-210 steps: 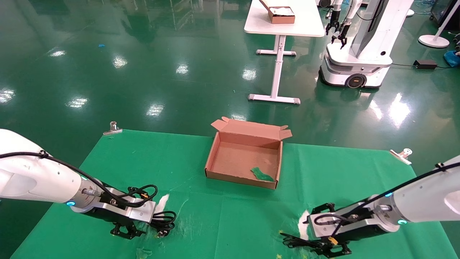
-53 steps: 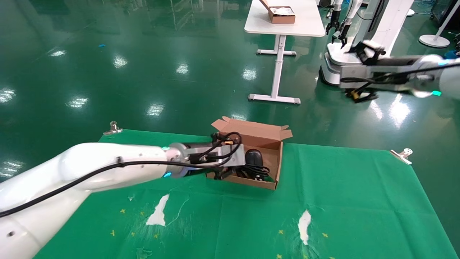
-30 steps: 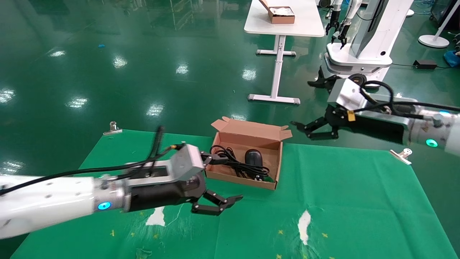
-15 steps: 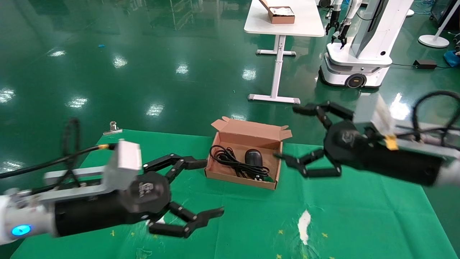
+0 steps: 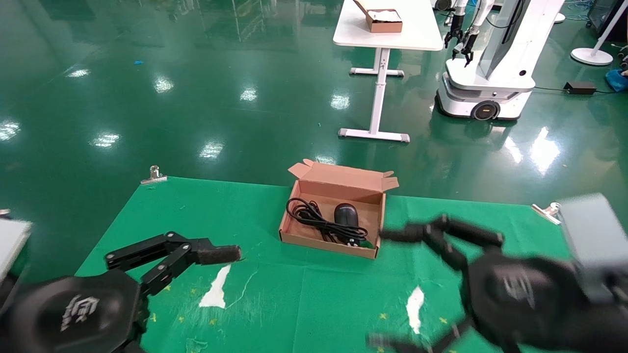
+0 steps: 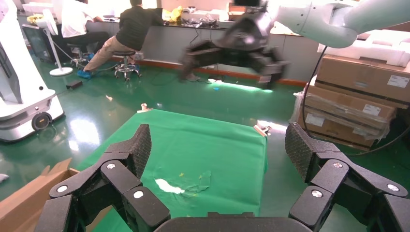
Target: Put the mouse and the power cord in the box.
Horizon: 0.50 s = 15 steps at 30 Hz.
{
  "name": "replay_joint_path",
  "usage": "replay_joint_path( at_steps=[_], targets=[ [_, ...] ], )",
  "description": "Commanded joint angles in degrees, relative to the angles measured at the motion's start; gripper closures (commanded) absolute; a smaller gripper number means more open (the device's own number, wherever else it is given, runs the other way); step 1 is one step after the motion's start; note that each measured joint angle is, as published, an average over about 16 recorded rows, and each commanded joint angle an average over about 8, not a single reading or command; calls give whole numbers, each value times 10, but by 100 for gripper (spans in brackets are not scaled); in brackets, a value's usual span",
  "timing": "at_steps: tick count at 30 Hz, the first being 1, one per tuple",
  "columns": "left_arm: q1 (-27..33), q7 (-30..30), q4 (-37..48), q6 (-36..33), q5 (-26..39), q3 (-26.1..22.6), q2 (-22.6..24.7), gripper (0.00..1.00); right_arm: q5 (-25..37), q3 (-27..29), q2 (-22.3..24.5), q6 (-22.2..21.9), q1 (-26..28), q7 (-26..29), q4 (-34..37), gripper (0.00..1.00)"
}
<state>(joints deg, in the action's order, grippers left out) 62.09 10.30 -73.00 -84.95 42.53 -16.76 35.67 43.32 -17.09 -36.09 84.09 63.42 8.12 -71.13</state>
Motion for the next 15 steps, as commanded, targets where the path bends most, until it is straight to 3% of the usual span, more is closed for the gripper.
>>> replay_joint_path(
  at_steps=[1, 15],
  targets=[
    [-7, 5, -8, -12, -11, 11, -10, 0, -15, 11, 11, 16, -19, 24, -25, 0],
    [-8, 5, -8, -12, -12, 12, -10, 0, -24, 17, 17, 25, -29, 33, -38, 0]
  ],
)
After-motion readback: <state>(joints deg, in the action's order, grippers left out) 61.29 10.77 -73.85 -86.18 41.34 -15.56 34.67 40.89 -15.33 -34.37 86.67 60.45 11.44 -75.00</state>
